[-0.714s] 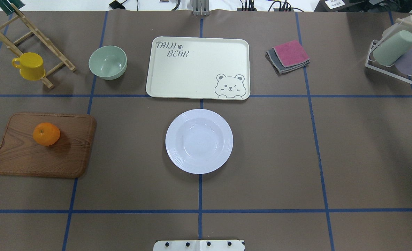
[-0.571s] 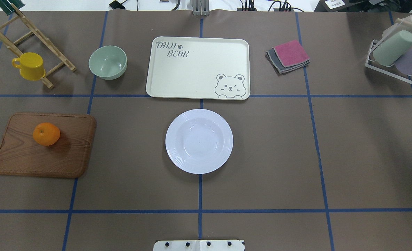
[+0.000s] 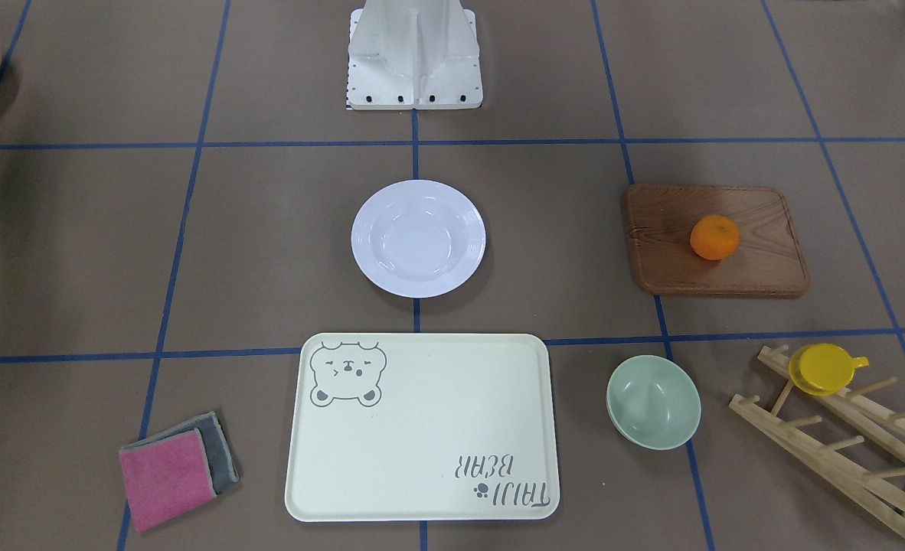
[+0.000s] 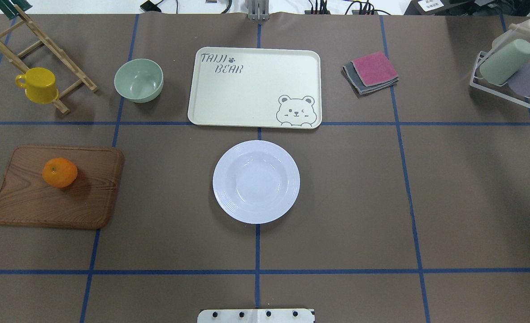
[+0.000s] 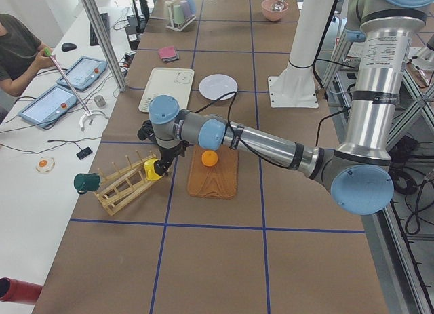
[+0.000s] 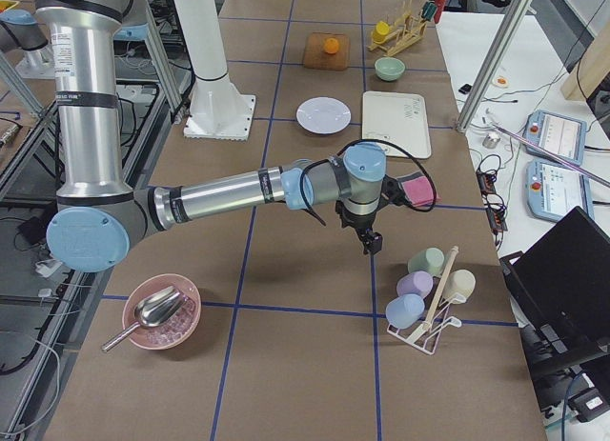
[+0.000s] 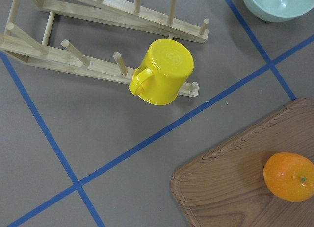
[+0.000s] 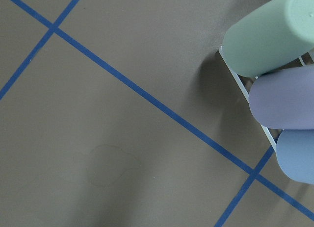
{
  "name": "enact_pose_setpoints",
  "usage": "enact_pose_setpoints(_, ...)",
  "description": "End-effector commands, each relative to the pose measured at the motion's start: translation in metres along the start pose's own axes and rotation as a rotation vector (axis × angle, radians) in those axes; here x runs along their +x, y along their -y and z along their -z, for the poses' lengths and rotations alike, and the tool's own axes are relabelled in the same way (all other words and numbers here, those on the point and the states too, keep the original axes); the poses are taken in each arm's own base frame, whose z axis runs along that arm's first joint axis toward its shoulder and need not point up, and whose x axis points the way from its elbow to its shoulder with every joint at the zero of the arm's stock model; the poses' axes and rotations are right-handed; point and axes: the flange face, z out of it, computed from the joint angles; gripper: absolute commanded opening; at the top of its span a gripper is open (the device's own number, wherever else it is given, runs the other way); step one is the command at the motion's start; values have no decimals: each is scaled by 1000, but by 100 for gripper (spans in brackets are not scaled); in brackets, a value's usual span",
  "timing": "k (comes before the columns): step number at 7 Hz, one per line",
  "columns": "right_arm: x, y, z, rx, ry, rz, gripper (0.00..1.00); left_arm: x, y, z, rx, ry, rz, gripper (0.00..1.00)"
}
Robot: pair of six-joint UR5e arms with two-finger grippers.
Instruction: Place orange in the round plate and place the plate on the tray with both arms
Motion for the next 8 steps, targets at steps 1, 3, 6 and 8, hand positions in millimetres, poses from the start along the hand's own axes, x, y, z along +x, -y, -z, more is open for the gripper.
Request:
enact_pose_setpoints(1, -1, 1, 1, 2, -3, 2, 100, -1, -4, -1, 18, 8, -24, 100)
enact_pose_setpoints(3, 3, 0, -4, -7, 0, -4, 100, 0, -11, -2, 23, 6, -27, 100)
enact_pose_setpoints(6, 2, 3, -3, -5, -1, 2, 100, 24, -29, 16, 73, 18, -80, 100)
enact_pose_setpoints(8, 5, 12, -2, 6, -12, 15, 100, 21, -28, 18, 76, 28, -78, 100)
